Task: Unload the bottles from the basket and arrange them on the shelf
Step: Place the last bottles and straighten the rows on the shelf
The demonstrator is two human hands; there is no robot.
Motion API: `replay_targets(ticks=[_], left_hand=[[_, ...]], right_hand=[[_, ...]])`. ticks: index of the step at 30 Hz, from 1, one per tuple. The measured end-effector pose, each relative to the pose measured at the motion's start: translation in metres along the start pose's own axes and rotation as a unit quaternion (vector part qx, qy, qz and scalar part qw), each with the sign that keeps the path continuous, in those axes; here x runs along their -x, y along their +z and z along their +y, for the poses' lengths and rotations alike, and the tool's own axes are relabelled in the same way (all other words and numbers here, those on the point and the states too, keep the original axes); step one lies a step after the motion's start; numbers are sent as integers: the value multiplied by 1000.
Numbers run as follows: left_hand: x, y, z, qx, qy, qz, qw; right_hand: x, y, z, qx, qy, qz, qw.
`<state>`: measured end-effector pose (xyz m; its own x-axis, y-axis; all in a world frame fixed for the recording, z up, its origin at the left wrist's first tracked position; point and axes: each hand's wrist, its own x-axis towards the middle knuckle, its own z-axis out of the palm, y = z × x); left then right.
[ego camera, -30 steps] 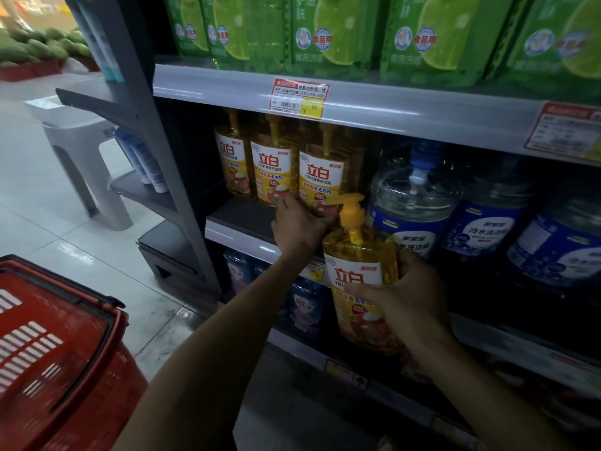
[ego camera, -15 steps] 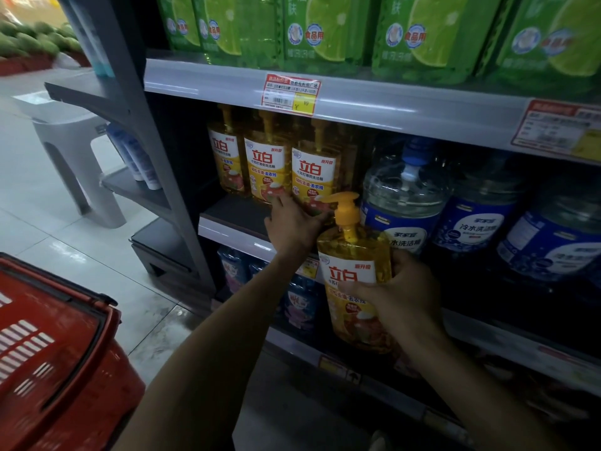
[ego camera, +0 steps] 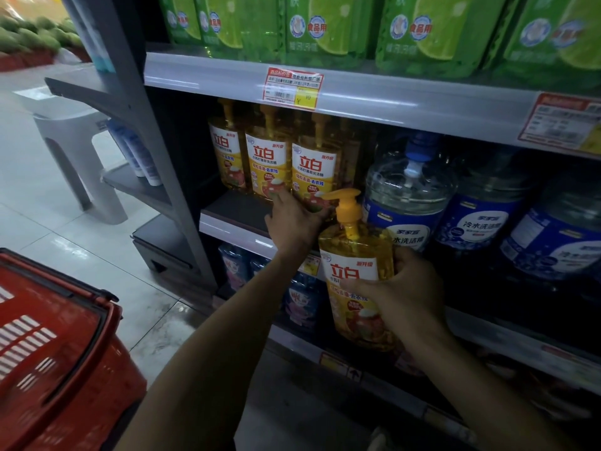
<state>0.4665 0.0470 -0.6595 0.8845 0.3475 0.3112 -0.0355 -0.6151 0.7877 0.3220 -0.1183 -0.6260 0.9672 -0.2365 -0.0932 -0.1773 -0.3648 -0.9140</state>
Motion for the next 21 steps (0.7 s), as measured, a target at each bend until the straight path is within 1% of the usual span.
replay_targets(ticks=[8,11,16,21], left_hand=[[3,0,1,-5,6,15,1000],[3,-3,3,-7,-4,-3,1000],[6,-14,3,9,4,-18,1000],[9,-39,3,24,1,-37,999]], right_hand=[[1,0,-1,4,-3,3,1000],[3,-2,-5,16,-7,0,1000],[4,-1,-5,11,-3,-2,1000],[11,-4,-12,-14,4,-14,1000]])
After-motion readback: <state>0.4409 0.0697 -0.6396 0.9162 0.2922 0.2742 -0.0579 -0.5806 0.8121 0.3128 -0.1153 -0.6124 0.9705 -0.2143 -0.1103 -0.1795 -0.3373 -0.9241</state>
